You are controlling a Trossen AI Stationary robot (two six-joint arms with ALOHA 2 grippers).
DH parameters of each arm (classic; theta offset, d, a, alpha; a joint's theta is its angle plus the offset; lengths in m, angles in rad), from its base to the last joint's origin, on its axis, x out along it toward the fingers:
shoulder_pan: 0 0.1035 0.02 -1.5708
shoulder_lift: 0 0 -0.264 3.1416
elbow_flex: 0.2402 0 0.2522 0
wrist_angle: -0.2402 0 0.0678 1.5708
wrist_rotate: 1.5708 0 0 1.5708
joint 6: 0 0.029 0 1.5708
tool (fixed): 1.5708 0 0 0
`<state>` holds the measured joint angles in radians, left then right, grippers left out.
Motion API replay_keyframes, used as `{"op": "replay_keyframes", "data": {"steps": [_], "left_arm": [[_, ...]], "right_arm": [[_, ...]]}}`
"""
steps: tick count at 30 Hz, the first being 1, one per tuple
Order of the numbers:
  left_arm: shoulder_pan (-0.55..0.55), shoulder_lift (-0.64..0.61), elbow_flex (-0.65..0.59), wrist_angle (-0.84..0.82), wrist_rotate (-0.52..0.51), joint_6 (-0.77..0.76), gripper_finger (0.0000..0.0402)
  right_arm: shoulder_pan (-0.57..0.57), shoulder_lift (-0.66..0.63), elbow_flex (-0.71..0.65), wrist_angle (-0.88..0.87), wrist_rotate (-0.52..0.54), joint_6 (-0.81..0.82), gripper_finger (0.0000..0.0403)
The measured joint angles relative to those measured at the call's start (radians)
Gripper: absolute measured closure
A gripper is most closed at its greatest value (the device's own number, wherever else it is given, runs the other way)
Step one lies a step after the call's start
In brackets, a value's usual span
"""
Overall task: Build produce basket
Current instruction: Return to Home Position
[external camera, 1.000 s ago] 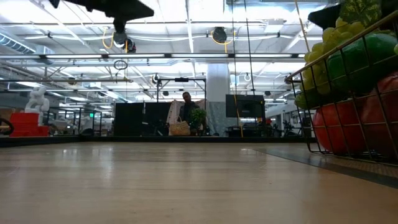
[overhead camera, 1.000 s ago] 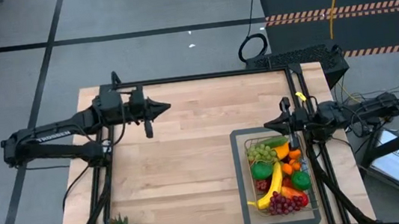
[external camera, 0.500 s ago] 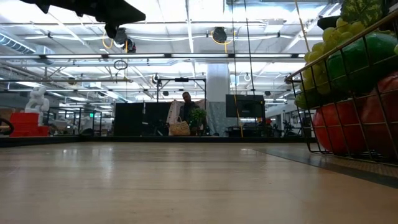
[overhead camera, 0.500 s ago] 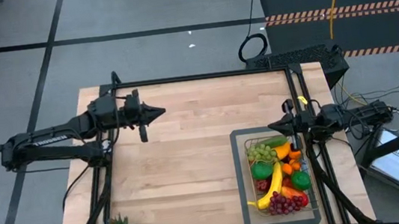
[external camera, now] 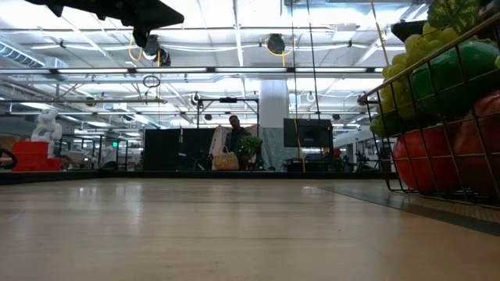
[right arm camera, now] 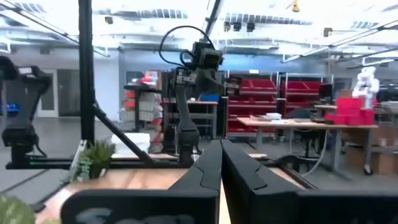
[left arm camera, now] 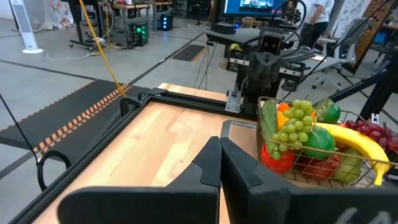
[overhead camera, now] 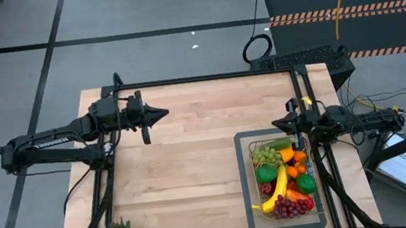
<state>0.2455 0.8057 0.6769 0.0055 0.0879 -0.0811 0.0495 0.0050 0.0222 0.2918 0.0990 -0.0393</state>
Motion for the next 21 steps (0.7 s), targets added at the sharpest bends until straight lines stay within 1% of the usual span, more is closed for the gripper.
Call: {"op": "replay_keyframes", "data": {"steps": [3,7,13,16,18,21], "left_arm": [[0.000,-0.001,0.000,0.000,-0.001,-0.009,0.0401],[0.000,-0.002,0.000,0.000,-0.001,-0.011,0.0401],[0.000,-0.009,0.000,-0.004,-0.001,-0.010,0.0401],[0.000,-0.027,0.000,-0.009,0.002,-0.008,0.0401],[0.000,-0.050,-0.018,0.005,0.028,0.006,0.0401],[-0.001,-0.108,-0.089,0.023,0.038,-0.014,0.0401]], "right_arm": [[-0.010,0.008,-0.002,-0.044,0.000,-0.014,0.0403],[-0.011,0.001,-0.003,-0.038,-0.002,-0.024,0.0403],[-0.010,0.001,-0.004,-0.171,-0.003,-0.001,0.0403],[-0.010,0.001,-0.004,-0.195,-0.030,0.022,0.0403],[-0.010,0.001,-0.005,-0.223,-0.052,0.037,0.0403],[-0.010,0.001,-0.005,-0.250,-0.062,0.065,0.0403]]}}
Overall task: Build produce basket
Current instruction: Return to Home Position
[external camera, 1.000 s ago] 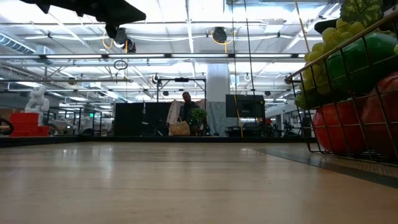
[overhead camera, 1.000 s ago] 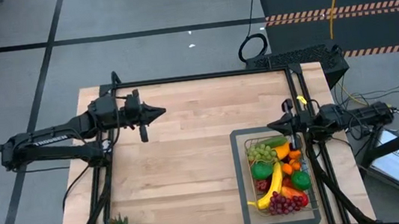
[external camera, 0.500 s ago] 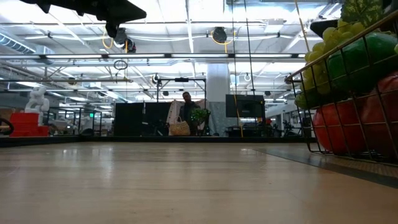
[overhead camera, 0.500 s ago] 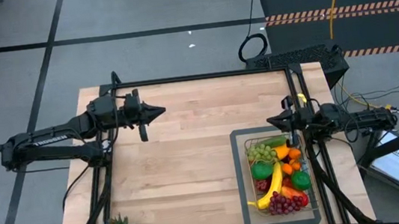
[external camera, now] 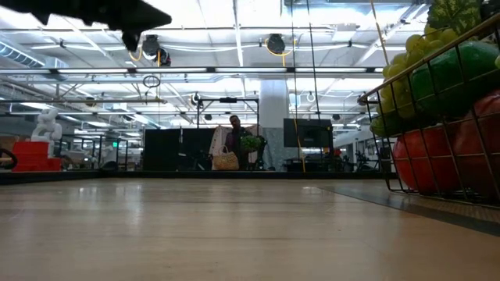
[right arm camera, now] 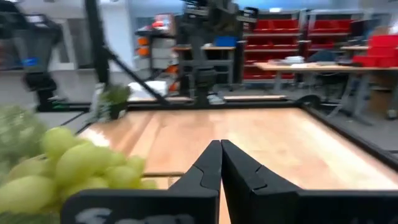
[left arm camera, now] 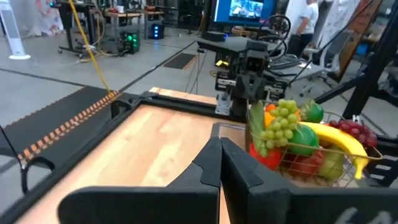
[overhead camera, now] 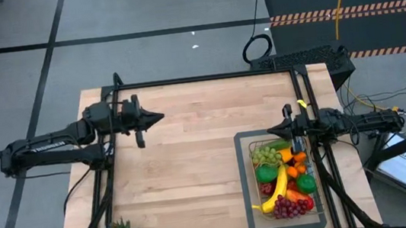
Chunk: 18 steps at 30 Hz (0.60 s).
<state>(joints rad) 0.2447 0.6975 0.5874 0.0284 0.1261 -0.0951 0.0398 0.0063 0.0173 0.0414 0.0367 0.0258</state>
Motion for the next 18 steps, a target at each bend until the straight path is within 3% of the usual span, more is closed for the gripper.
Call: {"op": "replay_keyframes", "data": {"steps": [5,9,14,18], "left_arm": [[-0.012,-0.108,-0.155,0.141,0.001,-0.050,0.0401],[-0.022,-0.163,-0.241,0.160,0.003,-0.060,0.0401],[-0.041,-0.204,-0.326,0.173,0.005,-0.034,0.0401],[-0.057,-0.222,-0.429,0.295,0.005,-0.015,0.0401]], "right_arm": [[0.000,0.005,-0.001,-0.018,-0.042,-0.019,0.0403],[0.000,0.004,-0.001,-0.008,-0.041,-0.013,0.0403],[0.000,0.004,-0.001,-0.001,-0.038,-0.012,0.0403],[0.000,0.004,-0.002,0.001,-0.038,-0.011,0.0403]]}}
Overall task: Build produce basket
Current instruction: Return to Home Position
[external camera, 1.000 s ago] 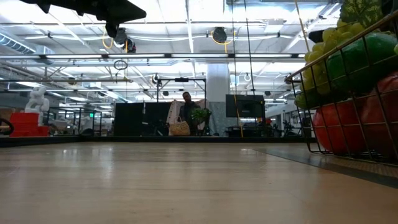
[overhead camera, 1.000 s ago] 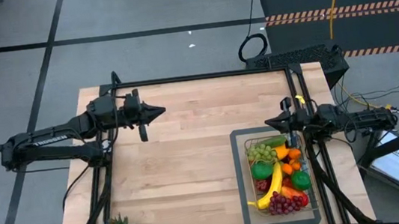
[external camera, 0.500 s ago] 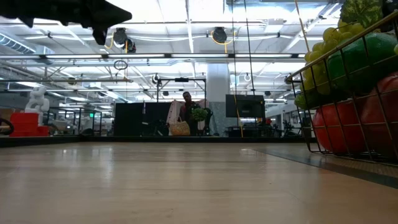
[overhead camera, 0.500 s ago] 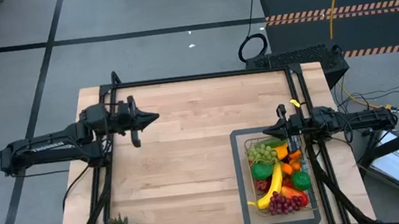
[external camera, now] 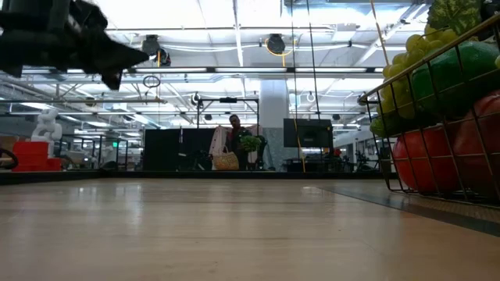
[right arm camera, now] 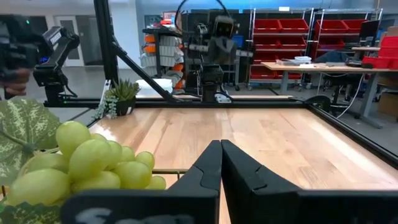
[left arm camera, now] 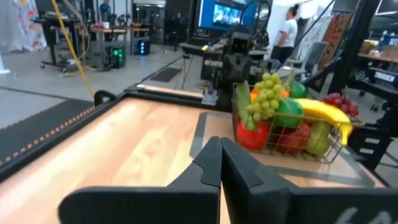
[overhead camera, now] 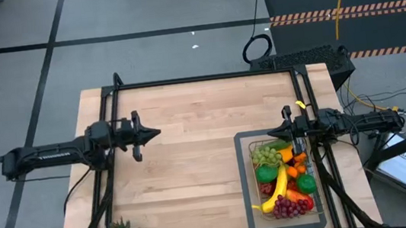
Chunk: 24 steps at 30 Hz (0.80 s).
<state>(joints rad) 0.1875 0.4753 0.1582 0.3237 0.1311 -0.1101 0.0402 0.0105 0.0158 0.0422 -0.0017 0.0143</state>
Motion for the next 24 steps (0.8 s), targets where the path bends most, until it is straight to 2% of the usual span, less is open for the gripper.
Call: {"op": "replay_keyframes", "data": {"steps": [8,13,17,21,24], "left_arm": [[-0.030,-0.001,-0.149,0.184,-0.034,-0.039,0.0401],[-0.088,-0.007,-0.148,0.163,-0.082,0.042,0.0401],[-0.126,-0.023,-0.148,0.147,-0.088,0.037,0.0401],[-0.155,-0.076,-0.148,0.127,-0.092,0.053,0.0401],[-0.159,-0.141,-0.148,0.053,-0.094,0.075,0.0402]], "right_arm": [[0.000,0.000,0.000,0.005,0.000,0.000,0.0403],[0.000,0.000,0.000,0.006,0.000,0.000,0.0403],[0.000,0.000,0.000,0.006,0.000,0.000,0.0403],[0.000,0.000,0.000,0.006,0.000,0.000,0.0403],[0.000,0.000,0.000,0.006,0.000,0.000,0.0403]]}}
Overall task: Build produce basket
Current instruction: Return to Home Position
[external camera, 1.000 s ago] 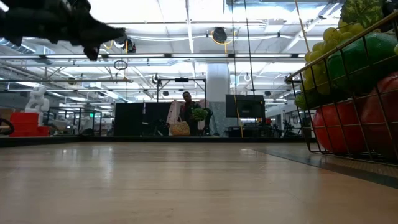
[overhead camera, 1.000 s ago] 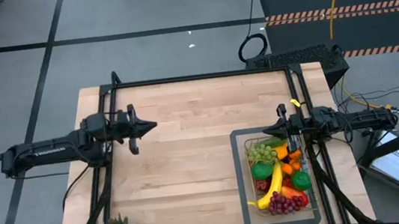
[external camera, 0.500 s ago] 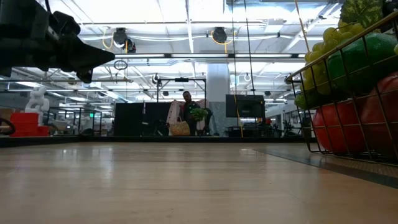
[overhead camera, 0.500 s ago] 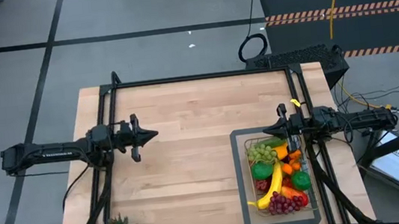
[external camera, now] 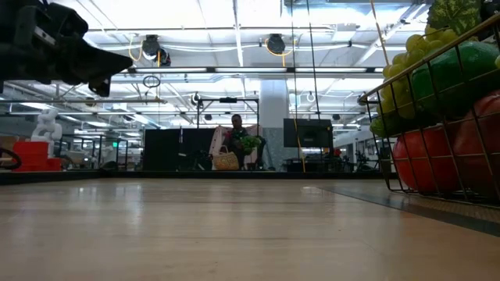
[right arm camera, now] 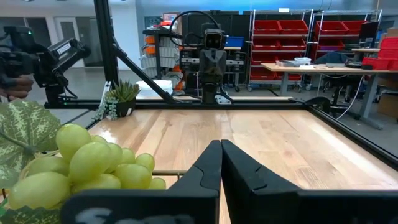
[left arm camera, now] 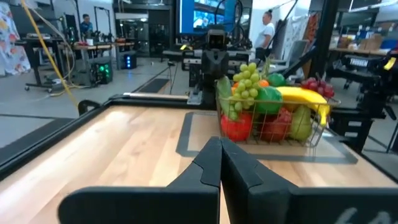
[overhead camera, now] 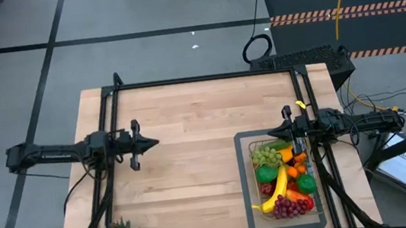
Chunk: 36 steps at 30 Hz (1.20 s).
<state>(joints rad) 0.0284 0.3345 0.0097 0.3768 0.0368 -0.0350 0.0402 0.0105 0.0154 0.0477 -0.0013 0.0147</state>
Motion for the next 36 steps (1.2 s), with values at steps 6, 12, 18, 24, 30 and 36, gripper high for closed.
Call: {"op": "replay_keyframes", "data": {"steps": [6,12,18,24,30,36], "left_arm": [[0.014,-0.170,0.000,-0.202,-0.004,0.005,0.0402],[0.028,-0.298,0.000,-0.339,-0.004,0.009,0.0402],[0.027,-0.332,0.001,-0.361,-0.001,0.010,0.0402],[0.027,-0.330,0.001,-0.352,0.063,0.034,0.0401],[0.027,-0.326,0.001,-0.351,0.068,0.031,0.0393],[0.027,-0.326,0.001,-0.351,0.068,0.030,0.0389]], "right_arm": [[0.000,0.000,0.000,0.000,0.000,0.000,0.0403],[0.000,0.000,0.000,0.000,0.000,0.000,0.0403],[0.000,0.000,0.000,0.000,0.000,0.000,0.0403],[0.000,0.000,0.000,0.000,0.000,0.000,0.0403],[0.000,0.000,0.000,0.000,0.000,0.000,0.0403],[0.000,0.000,0.000,0.000,0.000,0.000,0.0403]]}}
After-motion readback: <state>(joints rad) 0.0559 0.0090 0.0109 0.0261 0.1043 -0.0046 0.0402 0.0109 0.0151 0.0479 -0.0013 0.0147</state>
